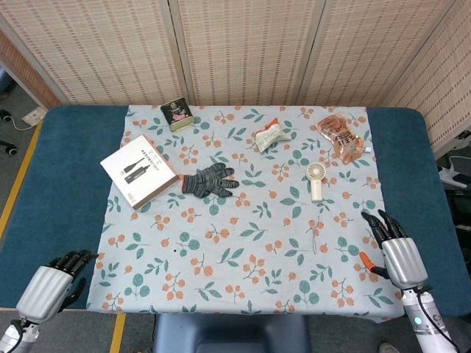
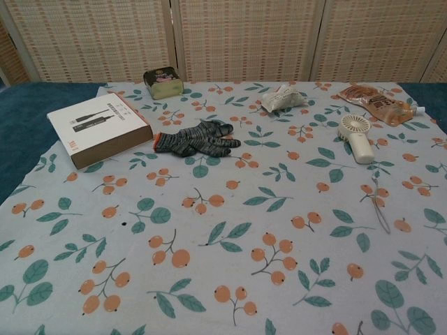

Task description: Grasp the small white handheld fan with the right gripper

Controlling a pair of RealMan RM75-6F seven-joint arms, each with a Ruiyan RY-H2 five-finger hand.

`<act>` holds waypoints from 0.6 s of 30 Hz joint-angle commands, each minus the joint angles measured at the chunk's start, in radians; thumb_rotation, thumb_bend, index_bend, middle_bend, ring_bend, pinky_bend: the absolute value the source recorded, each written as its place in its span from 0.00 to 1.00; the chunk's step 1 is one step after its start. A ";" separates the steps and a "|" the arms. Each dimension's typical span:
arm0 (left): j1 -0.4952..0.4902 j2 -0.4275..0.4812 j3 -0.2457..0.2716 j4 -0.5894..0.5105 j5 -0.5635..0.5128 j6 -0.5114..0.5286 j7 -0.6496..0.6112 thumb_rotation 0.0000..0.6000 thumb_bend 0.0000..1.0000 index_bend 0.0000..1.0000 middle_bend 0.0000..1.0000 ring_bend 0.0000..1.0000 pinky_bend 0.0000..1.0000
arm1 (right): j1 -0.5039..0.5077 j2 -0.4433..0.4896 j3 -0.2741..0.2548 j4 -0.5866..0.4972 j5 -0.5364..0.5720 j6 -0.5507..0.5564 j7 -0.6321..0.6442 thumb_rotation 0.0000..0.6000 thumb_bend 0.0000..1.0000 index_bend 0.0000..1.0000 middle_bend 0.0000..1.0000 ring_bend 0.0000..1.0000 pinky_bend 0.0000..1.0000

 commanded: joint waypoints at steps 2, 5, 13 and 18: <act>0.002 0.001 0.001 -0.001 0.001 0.003 0.000 1.00 0.54 0.22 0.22 0.25 0.51 | 0.000 0.000 -0.002 -0.002 0.000 -0.004 0.000 1.00 0.21 0.03 0.13 0.00 0.13; 0.001 0.003 -0.001 -0.006 0.002 0.005 0.001 1.00 0.54 0.22 0.22 0.25 0.51 | 0.001 0.000 -0.004 -0.003 0.001 -0.011 0.000 1.00 0.21 0.03 0.13 0.00 0.13; -0.004 0.003 -0.005 0.003 -0.006 -0.003 -0.024 1.00 0.54 0.22 0.22 0.25 0.51 | 0.004 -0.030 0.017 0.033 0.028 -0.013 0.026 1.00 0.21 0.02 0.13 0.00 0.13; -0.012 0.001 -0.007 0.006 -0.012 -0.018 -0.032 1.00 0.54 0.22 0.23 0.26 0.51 | 0.036 -0.061 0.049 0.079 0.088 -0.083 0.054 1.00 0.26 0.01 0.14 0.01 0.16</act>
